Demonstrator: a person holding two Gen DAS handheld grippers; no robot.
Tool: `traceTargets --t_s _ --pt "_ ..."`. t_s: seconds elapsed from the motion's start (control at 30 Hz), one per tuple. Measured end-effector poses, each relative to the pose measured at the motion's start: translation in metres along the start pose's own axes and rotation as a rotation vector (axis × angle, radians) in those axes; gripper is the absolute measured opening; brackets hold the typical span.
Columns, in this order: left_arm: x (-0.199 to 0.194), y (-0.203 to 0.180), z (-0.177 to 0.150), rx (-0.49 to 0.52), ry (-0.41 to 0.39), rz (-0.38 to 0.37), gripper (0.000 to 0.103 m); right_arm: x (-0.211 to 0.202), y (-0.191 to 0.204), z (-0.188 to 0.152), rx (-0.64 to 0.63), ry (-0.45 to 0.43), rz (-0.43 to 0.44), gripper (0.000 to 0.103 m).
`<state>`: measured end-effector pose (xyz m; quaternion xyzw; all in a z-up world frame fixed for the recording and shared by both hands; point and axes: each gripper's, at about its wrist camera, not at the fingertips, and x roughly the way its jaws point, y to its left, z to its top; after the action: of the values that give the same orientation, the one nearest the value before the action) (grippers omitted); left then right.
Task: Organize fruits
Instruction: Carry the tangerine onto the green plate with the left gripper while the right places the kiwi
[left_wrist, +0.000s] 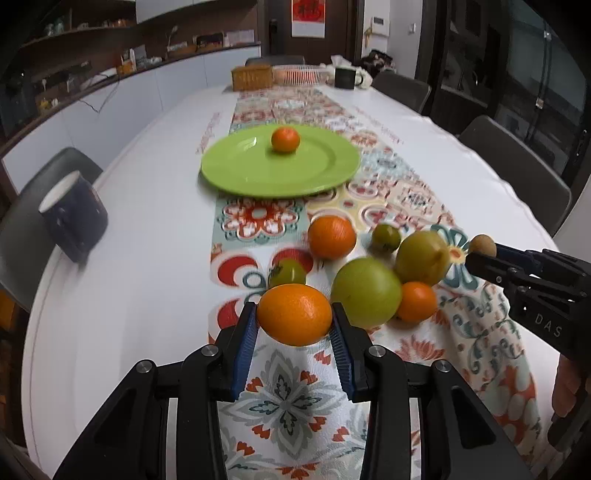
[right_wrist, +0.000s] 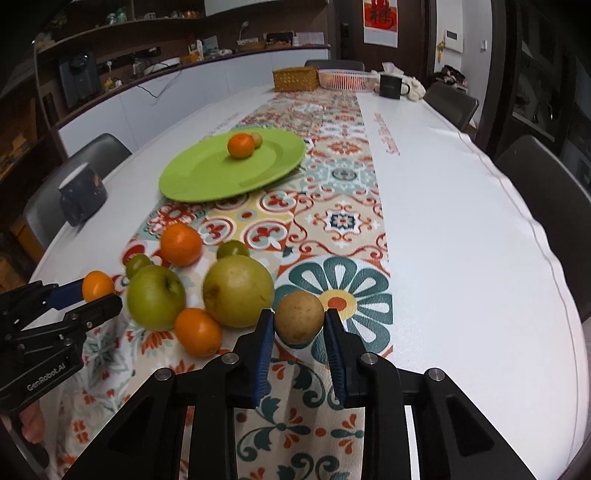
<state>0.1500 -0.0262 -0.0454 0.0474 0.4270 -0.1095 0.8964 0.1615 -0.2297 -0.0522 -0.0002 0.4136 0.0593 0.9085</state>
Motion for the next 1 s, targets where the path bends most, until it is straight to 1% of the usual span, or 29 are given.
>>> traceTargets --t_s 0.1,0.23,0.37,0.53,0.7,0.77,0.93,1.0 --pt "-0.014 -0.001 0.007 0.0 -0.031 0.001 0.038 -0.014 0.003 0.006 -0.004 -0.035 0.021 0.029" --pt "-0.032 0.0 0.021 -0.003 -0.073 -0.016 0.038 -0.031 0.009 0.018 -0.014 -0.08 0.058 0.029" --pt "-0.041 0.0 0.038 0.005 -0.11 -0.019 0.038 -0.042 0.015 0.032 -0.026 -0.117 0.099 0.029" --pt "-0.046 0.002 0.059 0.016 -0.149 -0.012 0.038 -0.047 0.022 0.054 -0.053 -0.155 0.121 0.029" --pt "-0.042 0.009 0.084 0.014 -0.168 -0.015 0.038 -0.045 0.029 0.081 -0.085 -0.172 0.148 0.029" --pt "-0.038 0.011 0.093 0.016 -0.172 -0.003 0.038 -0.042 0.031 0.094 -0.099 -0.178 0.162 0.029" --pt "-0.024 0.019 0.115 0.028 -0.184 0.017 0.038 -0.031 0.037 0.121 -0.131 -0.184 0.154 0.029" --pt "-0.02 0.023 0.121 0.022 -0.185 0.012 0.038 -0.024 0.039 0.13 -0.147 -0.182 0.15 0.029"
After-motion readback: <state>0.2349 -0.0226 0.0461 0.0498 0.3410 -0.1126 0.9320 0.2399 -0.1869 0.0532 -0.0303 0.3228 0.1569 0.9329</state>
